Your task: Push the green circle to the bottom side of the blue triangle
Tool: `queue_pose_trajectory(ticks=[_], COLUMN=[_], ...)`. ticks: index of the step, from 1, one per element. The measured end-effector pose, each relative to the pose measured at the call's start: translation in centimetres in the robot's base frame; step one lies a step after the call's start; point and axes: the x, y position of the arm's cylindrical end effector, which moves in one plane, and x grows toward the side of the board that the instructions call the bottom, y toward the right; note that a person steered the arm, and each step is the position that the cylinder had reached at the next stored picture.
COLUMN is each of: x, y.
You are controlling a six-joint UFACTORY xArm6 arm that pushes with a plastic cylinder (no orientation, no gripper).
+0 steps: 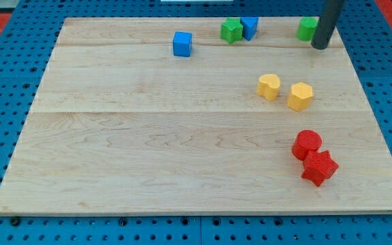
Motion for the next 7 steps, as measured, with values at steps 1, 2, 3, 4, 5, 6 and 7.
queue_pose_trajectory(ticks=[1, 2, 3, 4, 5, 6, 7], x=[-0.4, -2.2, -5.4, -6.6, -6.5, -6.1, -6.0], y=[3.7, 5.9, 5.6, 2.4, -3.1, -7.0, -6.6])
